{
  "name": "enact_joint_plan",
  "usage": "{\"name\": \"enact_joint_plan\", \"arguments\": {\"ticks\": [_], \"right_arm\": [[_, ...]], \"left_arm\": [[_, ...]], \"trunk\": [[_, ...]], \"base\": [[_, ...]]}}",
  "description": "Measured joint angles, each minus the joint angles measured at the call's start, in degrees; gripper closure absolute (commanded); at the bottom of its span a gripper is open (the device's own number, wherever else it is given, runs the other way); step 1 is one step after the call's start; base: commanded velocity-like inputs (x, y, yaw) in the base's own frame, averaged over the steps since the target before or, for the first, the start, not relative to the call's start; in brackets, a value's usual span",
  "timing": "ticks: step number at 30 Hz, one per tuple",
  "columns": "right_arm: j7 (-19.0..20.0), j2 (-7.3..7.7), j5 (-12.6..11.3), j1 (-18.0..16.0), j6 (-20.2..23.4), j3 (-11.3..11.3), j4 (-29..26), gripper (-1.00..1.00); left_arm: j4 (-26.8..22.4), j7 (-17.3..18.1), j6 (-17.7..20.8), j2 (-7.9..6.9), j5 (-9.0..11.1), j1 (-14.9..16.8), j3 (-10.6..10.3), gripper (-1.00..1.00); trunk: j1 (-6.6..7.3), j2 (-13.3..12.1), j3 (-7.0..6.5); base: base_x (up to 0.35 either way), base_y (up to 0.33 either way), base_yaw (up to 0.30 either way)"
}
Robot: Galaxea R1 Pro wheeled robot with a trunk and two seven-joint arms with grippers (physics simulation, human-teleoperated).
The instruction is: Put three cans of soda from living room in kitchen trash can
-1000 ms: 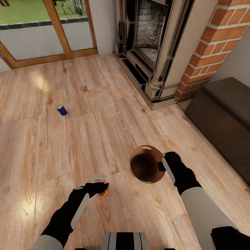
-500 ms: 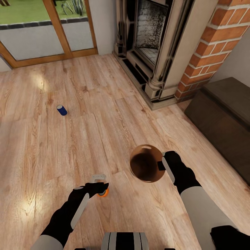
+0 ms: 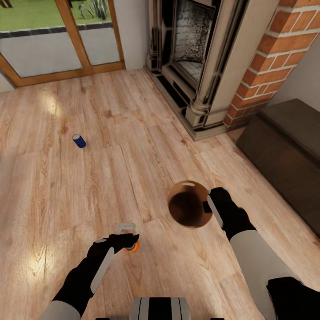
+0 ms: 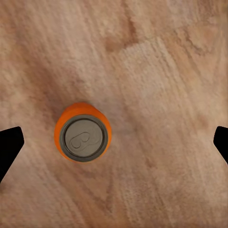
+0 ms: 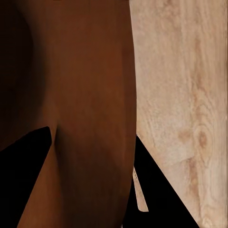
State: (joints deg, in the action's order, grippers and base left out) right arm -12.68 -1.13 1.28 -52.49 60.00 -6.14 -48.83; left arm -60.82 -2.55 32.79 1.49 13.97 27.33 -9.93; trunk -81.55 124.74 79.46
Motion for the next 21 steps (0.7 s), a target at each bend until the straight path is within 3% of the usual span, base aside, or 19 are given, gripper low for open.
{"name": "enact_joint_plan", "arguments": {"ticks": [8, 16, 21], "right_arm": [[0.02, 0.13, 0.42, -5.81, 0.0, 0.14, 5.61, 1.0], [0.04, 0.15, 0.28, -14.96, 0.0, 0.2, 14.14, 1.0], [0.02, 0.35, 0.27, -18.08, 0.0, 0.24, 16.73, 1.0]], "left_arm": [[0.01, 0.0, 0.05, 0.0, 0.05, 0.0, 0.0, -1.0], [0.01, 0.0, 0.06, 0.0, 0.09, 0.0, -0.02, -1.0], [0.0, 0.0, 0.06, 0.0, 0.09, 0.0, -0.04, -1.0]], "trunk": [[0.0, 0.0, 0.0], [0.0, 0.0, -0.01], [0.0, 0.0, 0.0]], "base": [[0.0, 0.0, 0.0], [0.0, 0.0, 0.0], [0.0, 0.0, 0.0]]}}
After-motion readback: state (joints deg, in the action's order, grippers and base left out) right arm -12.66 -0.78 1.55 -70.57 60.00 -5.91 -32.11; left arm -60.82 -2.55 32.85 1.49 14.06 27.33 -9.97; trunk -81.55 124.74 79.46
